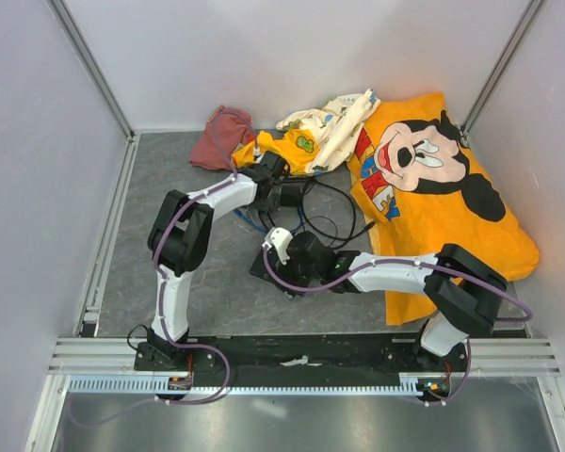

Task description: Insert the plug into the switch port

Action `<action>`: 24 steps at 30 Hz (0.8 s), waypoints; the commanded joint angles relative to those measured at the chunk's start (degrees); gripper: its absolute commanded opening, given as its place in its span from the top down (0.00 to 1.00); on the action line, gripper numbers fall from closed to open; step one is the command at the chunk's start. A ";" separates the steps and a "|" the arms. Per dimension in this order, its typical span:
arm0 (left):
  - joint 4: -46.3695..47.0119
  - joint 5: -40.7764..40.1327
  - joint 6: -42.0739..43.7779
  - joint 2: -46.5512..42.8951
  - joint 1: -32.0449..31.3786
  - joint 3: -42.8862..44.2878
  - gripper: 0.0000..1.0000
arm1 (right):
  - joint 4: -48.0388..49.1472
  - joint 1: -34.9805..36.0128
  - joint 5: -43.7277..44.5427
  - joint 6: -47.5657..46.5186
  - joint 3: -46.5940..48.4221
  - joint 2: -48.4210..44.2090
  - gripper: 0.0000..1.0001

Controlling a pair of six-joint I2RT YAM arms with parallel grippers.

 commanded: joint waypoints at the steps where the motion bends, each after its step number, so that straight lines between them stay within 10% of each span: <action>1: -3.44 -3.95 -5.64 -4.91 6.61 -6.30 0.25 | -4.57 2.88 9.37 -1.35 5.45 4.37 0.02; 9: -5.91 -4.57 -13.11 -15.28 16.80 -16.33 0.25 | -16.54 2.89 23.70 9.10 5.38 7.02 0.02; 24: -3.99 6.40 -12.42 -34.36 20.51 -23.45 0.18 | -22.70 -13.10 24.33 27.38 0.28 -2.37 0.02</action>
